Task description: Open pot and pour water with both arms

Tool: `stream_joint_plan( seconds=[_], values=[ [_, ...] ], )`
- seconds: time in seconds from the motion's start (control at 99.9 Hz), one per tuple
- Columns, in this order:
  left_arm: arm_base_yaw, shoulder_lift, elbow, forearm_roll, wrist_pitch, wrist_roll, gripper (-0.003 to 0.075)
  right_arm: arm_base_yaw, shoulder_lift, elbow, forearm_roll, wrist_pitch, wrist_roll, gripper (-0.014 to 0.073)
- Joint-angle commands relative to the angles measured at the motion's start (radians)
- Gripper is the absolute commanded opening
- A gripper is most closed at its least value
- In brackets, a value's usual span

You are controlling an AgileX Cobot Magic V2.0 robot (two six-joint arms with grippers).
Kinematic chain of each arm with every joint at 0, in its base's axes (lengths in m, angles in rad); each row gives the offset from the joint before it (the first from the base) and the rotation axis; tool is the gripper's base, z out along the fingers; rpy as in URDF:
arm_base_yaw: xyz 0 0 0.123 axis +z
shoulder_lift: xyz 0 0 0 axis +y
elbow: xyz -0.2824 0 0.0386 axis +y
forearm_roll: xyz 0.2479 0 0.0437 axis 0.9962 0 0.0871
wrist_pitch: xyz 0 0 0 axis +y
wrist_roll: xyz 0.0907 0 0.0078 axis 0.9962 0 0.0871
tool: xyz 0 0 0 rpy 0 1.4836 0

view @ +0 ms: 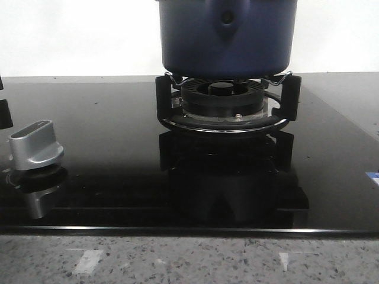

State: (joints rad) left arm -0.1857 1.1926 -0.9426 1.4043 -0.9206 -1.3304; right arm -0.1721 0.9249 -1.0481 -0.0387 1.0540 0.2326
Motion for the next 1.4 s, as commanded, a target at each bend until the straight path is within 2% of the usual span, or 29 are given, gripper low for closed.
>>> stream_joint_plan(
  seconds=[0.0, 0.23, 0.41, 0.731, 1.101, 1.391],
  values=[
    [0.004, -0.026, -0.030, -0.084, -0.035, -0.004, 0.0314, -0.007, 0.047, -0.033, 0.008, -0.075, 0.018, 0.0402],
    [0.004, -0.026, -0.030, -0.084, -0.039, -0.004, 0.0314, -0.078, 0.129, -0.033, 0.008, -0.051, 0.044, 0.0402],
    [0.004, -0.026, -0.030, -0.084, -0.043, -0.004, 0.0314, -0.152, 0.175, -0.023, 0.091, -0.044, 0.044, 0.0402],
    [0.004, -0.026, -0.030, -0.085, -0.046, -0.004, 0.0314, -0.168, 0.207, 0.096, 0.098, -0.078, 0.044, 0.0402],
    [0.004, -0.024, -0.030, -0.085, -0.046, -0.004, 0.0314, -0.168, 0.211, 0.178, 0.193, -0.168, 0.044, 0.0398],
    [0.004, -0.024, -0.030, -0.085, -0.046, -0.004, 0.0314, -0.168, 0.211, 0.196, 0.201, -0.173, 0.044, 0.0189]
  ],
)
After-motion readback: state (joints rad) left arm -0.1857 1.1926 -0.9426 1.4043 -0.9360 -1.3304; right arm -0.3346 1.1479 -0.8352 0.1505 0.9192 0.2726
